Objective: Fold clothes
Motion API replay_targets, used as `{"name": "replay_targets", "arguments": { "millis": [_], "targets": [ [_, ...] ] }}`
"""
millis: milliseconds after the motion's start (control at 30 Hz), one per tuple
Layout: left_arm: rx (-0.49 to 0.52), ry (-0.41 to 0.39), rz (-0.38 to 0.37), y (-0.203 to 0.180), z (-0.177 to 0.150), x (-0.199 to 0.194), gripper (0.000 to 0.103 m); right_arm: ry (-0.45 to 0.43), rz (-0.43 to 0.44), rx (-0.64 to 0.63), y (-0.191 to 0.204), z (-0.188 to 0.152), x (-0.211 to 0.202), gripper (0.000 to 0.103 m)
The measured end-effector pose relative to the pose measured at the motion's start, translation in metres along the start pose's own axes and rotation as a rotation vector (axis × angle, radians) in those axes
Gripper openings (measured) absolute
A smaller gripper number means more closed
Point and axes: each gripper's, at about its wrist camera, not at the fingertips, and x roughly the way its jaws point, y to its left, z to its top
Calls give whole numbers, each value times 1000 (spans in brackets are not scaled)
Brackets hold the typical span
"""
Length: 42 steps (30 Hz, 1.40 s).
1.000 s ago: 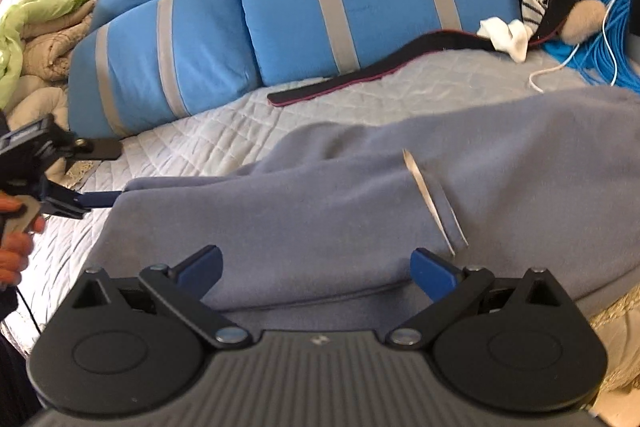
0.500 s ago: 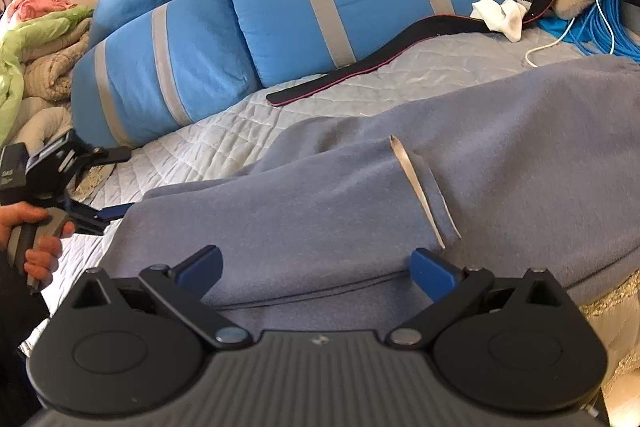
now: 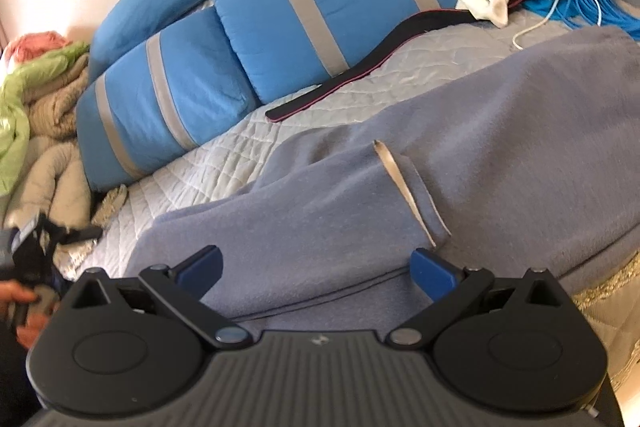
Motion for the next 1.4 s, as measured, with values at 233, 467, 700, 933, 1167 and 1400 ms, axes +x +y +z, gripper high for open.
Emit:
{"name": "replay_targets", "arguments": {
  "millis": [233, 467, 700, 933, 1167, 1400],
  "targets": [
    [13, 105, -58, 0, -3, 15, 98, -21, 24, 17, -1, 0, -4, 103],
    [-75, 195, -133, 7, -7, 31, 98, -28, 26, 52, -7, 0, -5, 103],
    [-58, 177, -77, 3, 2, 40, 75, -31, 27, 60, -8, 0, -4, 103],
    [103, 195, 82, -15, -3, 37, 14, -31, 22, 93, -12, -1, -5, 103],
    [242, 251, 191, -30, 23, 18, 13, -34, 12, 68, -9, -2, -6, 103],
    [246, 238, 292, -7, 56, -38, 13, -35, 3, 70, -10, -2, -6, 103]
  ]
}}
